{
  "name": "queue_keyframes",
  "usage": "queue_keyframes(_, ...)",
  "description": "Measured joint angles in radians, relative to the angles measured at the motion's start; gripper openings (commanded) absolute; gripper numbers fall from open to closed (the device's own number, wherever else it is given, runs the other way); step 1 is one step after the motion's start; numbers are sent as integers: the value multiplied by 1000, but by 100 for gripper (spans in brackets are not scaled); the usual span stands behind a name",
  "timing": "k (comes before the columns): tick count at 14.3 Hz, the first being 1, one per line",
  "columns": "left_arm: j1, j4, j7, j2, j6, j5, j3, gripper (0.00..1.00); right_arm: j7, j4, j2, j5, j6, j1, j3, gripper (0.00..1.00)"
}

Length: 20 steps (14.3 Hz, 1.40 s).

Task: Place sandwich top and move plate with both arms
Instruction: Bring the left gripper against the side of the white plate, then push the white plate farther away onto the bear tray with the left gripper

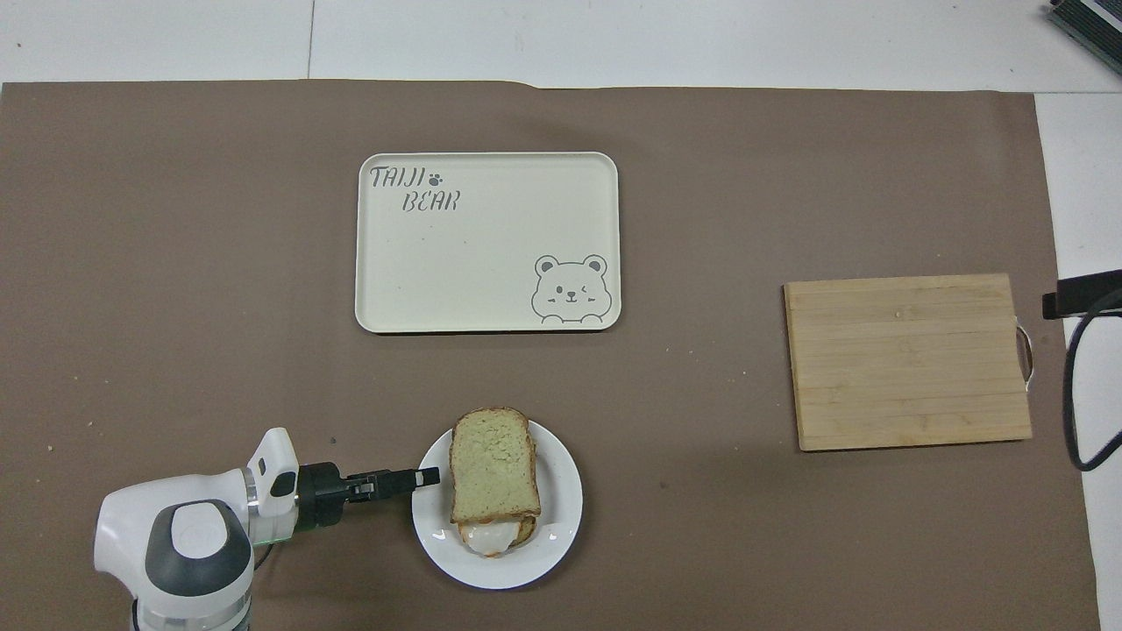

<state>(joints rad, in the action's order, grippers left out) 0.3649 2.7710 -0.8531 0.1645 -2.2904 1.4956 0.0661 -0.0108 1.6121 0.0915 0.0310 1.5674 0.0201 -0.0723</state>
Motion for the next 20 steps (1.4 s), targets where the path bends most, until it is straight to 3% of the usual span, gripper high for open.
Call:
queue_keyframes(2, 42, 0, 0, 0, -39, 11, 0, 30, 0, 1, 0, 0, -4, 0, -1, 100)
queue_keyframes(4, 60, 0, 0, -1, -58, 12, 0, 2, 0, 1, 1, 0, -6, -1, 2, 100)
queue_keyframes(13, 107, -13, 35, 11, -125, 17, 6, 0, 0, 1, 1, -1, -6, -2, 15, 100)
queue_keyframes(20, 47, -183, 70, -14, -169, 17, 20, 0, 0, 0, 1, -1, -6, -2, 13, 100)
